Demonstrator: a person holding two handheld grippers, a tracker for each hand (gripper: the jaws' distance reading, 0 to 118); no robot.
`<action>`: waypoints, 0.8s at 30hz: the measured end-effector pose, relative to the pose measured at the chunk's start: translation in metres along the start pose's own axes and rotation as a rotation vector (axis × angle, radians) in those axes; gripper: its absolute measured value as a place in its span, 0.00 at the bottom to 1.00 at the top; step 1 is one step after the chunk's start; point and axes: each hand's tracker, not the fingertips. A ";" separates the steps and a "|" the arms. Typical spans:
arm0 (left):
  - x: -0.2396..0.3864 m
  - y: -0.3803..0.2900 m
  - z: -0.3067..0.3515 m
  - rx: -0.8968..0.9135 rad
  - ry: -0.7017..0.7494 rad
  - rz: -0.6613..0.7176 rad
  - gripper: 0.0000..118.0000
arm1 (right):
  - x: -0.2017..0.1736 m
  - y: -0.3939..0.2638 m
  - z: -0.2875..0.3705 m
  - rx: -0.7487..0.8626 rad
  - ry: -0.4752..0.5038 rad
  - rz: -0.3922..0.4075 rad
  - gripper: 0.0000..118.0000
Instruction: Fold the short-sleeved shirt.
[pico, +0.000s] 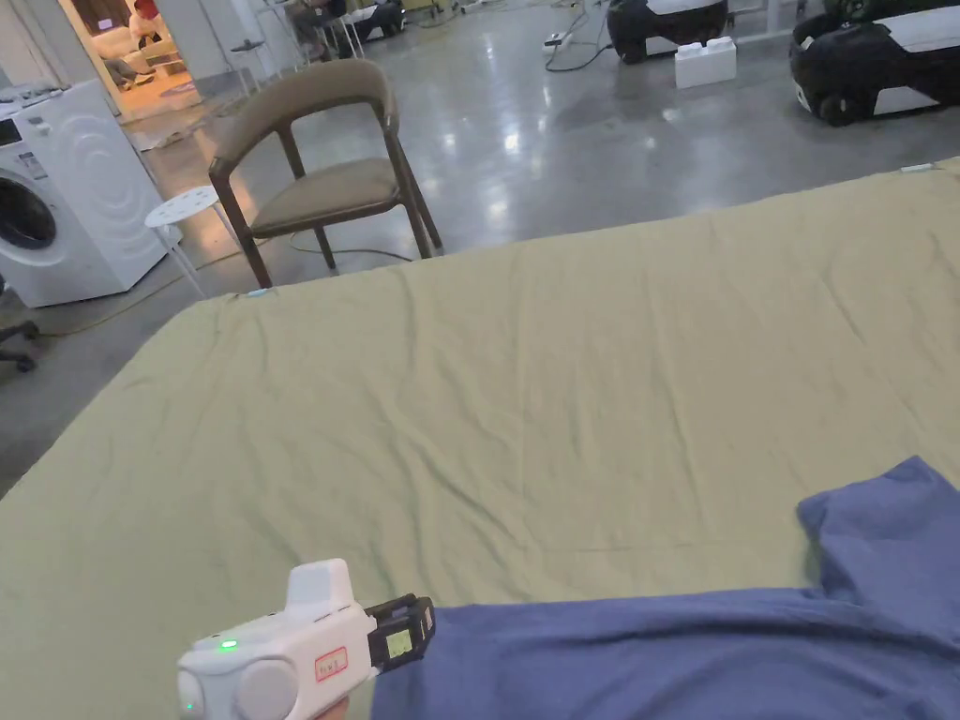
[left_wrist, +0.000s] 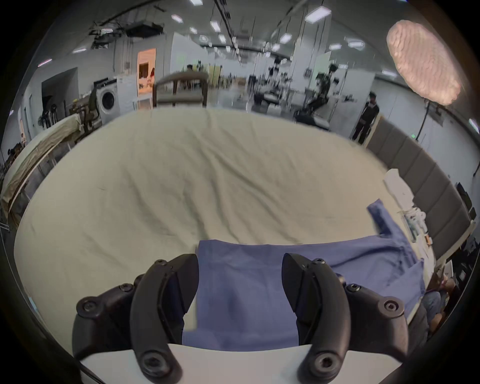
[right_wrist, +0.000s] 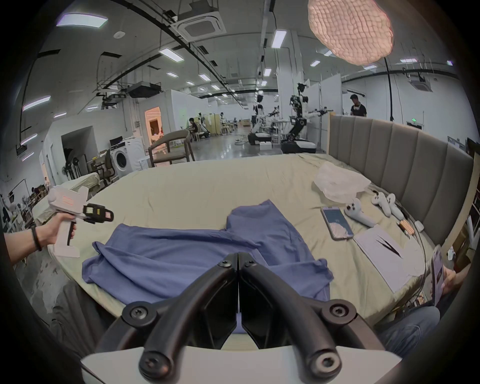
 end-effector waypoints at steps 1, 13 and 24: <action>-0.002 0.005 -0.015 -0.030 0.024 0.009 0.57 | 0.004 -0.002 0.001 -0.009 -0.012 -0.011 0.00; 0.022 -0.006 -0.078 -0.156 0.109 -0.174 0.02 | 0.057 -0.008 -0.025 -0.141 -0.092 -0.197 0.00; 0.018 0.006 -0.086 -0.235 0.098 -0.109 0.02 | 0.132 0.077 -0.245 -0.443 -0.095 -0.090 0.46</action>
